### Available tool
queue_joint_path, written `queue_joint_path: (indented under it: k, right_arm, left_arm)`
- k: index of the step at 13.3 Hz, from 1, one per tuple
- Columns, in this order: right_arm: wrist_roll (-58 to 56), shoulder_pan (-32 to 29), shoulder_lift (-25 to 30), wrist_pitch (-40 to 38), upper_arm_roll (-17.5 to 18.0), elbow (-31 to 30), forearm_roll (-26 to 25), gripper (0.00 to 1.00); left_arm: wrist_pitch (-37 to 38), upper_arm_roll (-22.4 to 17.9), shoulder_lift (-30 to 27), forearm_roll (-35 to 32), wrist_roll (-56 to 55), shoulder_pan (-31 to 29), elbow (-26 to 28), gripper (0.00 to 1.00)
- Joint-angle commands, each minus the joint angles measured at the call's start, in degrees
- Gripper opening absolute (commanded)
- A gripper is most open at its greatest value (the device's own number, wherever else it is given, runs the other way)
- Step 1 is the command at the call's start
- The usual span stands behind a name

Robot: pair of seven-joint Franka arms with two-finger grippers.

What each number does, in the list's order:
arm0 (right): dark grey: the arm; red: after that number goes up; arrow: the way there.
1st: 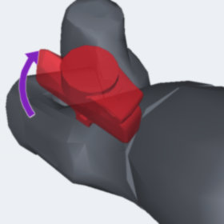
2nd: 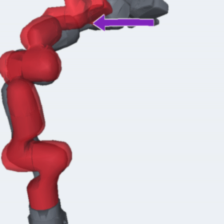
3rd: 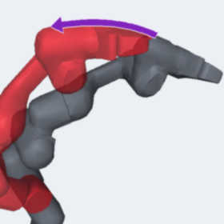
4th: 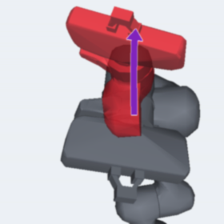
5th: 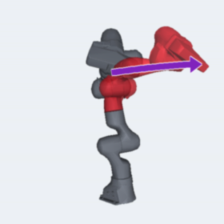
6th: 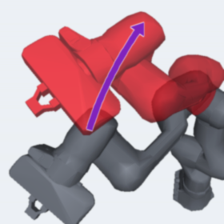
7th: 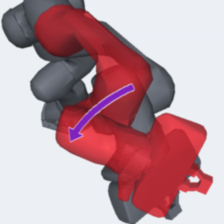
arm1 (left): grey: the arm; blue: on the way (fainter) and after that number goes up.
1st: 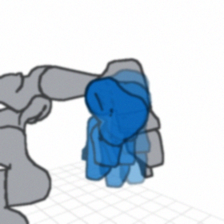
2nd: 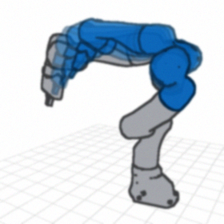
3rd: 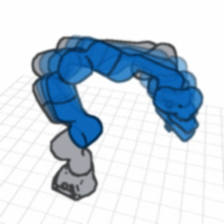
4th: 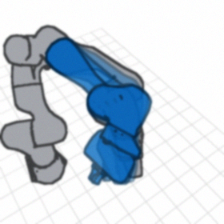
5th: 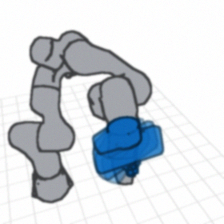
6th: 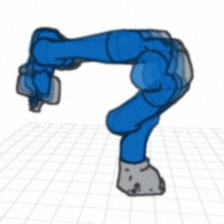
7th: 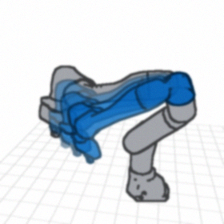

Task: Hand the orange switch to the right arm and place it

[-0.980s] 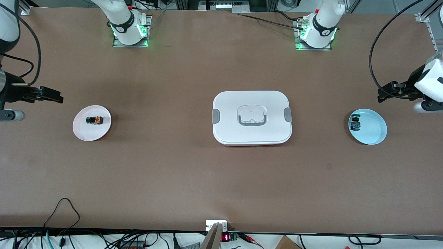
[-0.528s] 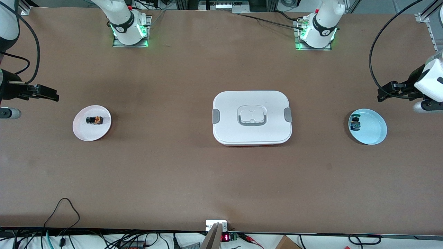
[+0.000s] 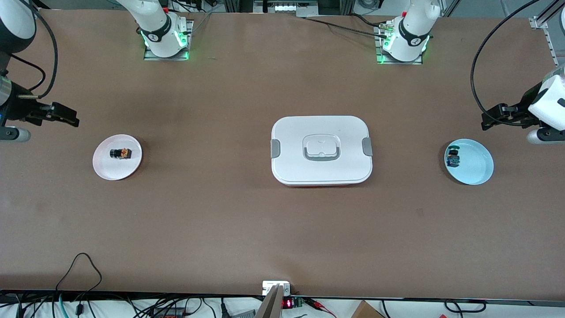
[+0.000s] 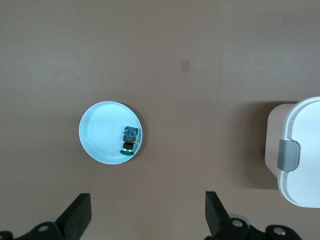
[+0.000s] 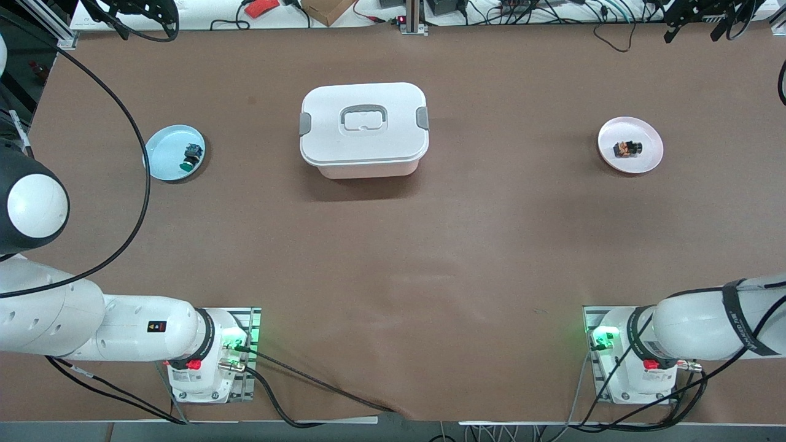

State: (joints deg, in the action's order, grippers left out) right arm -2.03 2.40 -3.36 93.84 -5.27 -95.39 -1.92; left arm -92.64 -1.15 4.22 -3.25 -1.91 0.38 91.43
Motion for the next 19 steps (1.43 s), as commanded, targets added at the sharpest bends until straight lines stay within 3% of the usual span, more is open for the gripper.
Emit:
queue_joint_path:
  k: [1, 4, 9, 19]
  right_arm:
    - [1.23, 0.15, 2.49, 0.03, 0.70, -2.08, 0.16, 1.00]
    - [0.80, -0.02, 0.12, 0.03, 0.70, 1.16, 1.12, 1.00]
    - [0.80, -0.11, 0.37, -4.44, 0.61, 2.05, 1.13, 1.00]
    - [0.80, -0.20, 0.11, -4.72, 0.52, 5.48, 1.04, 1.00]
  left_arm:
    - [1.24, 0.10, 0.17, 1.05, -0.55, -0.29, -1.25, 1.00]
    - [1.24, 0.10, 0.17, 1.05, -0.46, -0.29, -1.25, 1.00]
    - [1.24, 0.10, 0.17, 1.05, -0.46, -0.29, -1.25, 1.00]
    - [1.24, 0.10, 0.17, 1.05, -0.46, -0.29, -1.25, 1.00]
